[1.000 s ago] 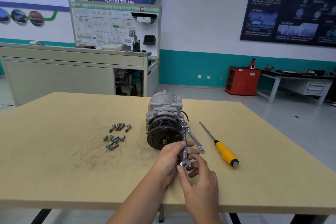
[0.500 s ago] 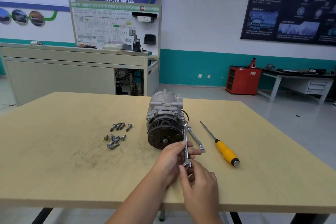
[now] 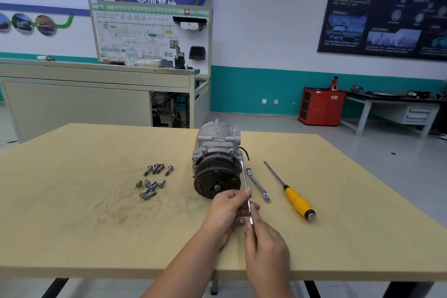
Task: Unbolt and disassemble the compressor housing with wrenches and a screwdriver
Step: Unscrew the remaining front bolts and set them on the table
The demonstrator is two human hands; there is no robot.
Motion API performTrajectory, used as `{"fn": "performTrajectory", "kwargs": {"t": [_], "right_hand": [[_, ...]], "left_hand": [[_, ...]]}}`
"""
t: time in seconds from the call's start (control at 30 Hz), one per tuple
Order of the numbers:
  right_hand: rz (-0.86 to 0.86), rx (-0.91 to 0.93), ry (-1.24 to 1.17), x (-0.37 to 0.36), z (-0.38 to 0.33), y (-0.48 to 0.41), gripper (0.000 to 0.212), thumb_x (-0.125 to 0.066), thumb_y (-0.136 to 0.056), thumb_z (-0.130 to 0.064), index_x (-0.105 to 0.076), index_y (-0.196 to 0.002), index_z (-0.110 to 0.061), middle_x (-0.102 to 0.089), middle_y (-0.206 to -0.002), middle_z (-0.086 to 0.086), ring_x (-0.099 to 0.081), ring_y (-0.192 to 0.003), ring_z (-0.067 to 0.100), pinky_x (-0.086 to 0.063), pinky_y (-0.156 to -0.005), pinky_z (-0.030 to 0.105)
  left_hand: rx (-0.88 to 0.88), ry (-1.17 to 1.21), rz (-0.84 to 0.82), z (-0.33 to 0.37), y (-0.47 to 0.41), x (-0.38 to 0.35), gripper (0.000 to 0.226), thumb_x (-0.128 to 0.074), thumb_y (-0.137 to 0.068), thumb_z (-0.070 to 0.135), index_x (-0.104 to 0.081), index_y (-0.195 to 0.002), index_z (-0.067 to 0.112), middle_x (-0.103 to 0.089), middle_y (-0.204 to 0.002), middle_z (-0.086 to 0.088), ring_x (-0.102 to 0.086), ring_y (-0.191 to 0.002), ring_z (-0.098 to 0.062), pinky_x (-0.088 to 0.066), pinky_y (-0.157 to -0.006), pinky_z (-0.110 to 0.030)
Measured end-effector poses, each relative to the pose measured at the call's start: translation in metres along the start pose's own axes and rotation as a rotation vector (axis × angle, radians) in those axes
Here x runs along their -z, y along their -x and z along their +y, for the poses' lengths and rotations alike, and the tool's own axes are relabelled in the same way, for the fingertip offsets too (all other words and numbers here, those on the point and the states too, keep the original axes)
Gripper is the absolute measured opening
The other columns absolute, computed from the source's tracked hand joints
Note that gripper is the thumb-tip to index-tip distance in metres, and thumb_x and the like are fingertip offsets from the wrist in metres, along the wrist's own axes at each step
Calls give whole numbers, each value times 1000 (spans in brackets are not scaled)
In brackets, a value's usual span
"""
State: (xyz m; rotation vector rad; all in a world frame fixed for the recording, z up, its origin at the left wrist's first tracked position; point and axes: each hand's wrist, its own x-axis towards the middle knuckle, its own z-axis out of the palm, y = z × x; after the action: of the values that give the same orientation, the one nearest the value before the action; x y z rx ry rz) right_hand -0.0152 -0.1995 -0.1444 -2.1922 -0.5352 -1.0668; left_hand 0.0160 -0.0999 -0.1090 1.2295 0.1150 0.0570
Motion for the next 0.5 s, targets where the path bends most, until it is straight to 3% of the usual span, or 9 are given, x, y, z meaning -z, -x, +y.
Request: {"fn": "performTrajectory", "kwargs": {"t": [0.13,0.3,0.4,0.5], "right_hand": [[16,-48,-39,2,1,0,40,-62,-66,-2,-72,-104,-3,-56,-56,3,-55,-50,17,-37,-51,21],[41,-67,-64,2,1,1,42,-60,-68,3,-71,-107,-4,-52,-61,6,-39,-70,17,-36,-59,21],[32,-89,-121,2,1,0,38,-62,-72,5,-71,-108,-5,-56,-68,5,-45,-69,14,-38,-60,20],[-18,-168,-178,4,-4,-2,48,-80,-68,-1,-68,-113,-10,-60,-77,0,-57,-64,14,-40,-55,16]], "left_hand": [[13,-24,-29,0,0,1,22,-70,-80,28,-58,-67,14,-71,-72,-11,-56,-44,-8,-36,-41,-17],[27,22,-65,1,1,1,16,-65,-85,19,-57,-74,10,-72,-73,-10,-59,-47,-9,-35,-39,-15],[21,44,-80,2,1,0,14,-63,-85,18,-57,-76,9,-73,-74,-10,-56,-48,-8,-35,-41,-15],[-18,65,-99,1,1,-1,14,-61,-86,16,-56,-77,7,-72,-76,-13,-57,-49,-10,-34,-45,-19]]}}
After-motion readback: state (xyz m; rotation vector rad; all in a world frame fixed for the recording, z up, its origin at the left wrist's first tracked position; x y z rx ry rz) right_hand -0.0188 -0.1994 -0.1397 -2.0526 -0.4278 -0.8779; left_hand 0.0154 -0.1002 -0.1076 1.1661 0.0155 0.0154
